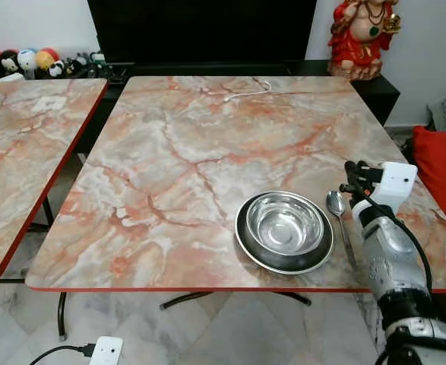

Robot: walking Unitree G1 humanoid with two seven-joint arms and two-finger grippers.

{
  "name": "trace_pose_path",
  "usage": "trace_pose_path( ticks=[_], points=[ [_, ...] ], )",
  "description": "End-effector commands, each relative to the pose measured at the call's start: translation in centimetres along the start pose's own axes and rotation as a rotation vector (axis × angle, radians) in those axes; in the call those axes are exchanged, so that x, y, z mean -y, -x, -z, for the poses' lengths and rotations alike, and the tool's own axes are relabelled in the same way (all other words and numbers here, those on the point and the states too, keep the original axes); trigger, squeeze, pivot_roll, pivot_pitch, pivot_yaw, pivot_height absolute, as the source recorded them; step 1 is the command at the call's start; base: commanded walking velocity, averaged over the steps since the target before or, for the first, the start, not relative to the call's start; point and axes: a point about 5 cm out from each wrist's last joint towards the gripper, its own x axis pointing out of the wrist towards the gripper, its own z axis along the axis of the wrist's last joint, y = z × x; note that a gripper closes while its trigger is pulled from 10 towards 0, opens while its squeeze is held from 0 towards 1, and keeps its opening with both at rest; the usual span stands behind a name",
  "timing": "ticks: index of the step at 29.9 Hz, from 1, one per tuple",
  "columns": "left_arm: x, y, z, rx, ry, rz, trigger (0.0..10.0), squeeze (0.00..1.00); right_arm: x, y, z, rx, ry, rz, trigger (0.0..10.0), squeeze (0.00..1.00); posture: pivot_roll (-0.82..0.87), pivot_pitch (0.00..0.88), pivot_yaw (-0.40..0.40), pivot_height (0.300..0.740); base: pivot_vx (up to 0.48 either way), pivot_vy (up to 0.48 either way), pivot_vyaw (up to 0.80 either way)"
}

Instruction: Setting the table

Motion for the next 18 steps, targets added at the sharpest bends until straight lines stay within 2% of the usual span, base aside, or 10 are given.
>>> trace_pose_path(
  ticks=[1, 6, 11, 14, 18],
  points=[
    [-0.3, 0.1, 0.6, -0.021, 0.012, -0.013, 10.0, 0.0, -0.1, 0.3, -1.1, 0.078, 0.022, 0.004, 10.0, 0.0, 0.02, 0.026, 0.001, 0.74, 0.0, 0.0, 0.0],
    [-0.3, 0.2, 0.8, -0.03, 0.023, -0.02, 10.0, 0.0, -0.4, 0.9, -1.0, 0.099, 0.038, -0.005, 10.0, 0.0, 0.02, 0.019, 0.003, 0.74, 0.0, 0.1, 0.0],
    [-0.3, 0.2, 0.8, -0.031, 0.019, -0.019, 10.0, 0.0, -0.7, 1.0, -1.0, 0.106, 0.028, -0.008, 10.0, 0.0, 0.02, 0.015, 0.002, 0.74, 0.0, 0.48, 0.0],
    [-0.3, 0.2, 0.9, -0.032, 0.016, -0.018, 10.0, 0.0, -1.4, 1.0, -1.2, 0.124, 0.086, -0.048, 10.0, 0.0, 0.03, 0.005, 0.003, 0.74, 0.0, 0.48, 0.0],
    [-0.3, 0.2, 0.9, -0.035, 0.012, -0.018, 10.0, 0.0, -1.7, 1.2, -1.2, 0.133, 0.081, -0.063, 10.0, 0.0, 0.03, 0.0, 0.003, 0.74, 0.0, 0.48, 0.8]
  ],
)
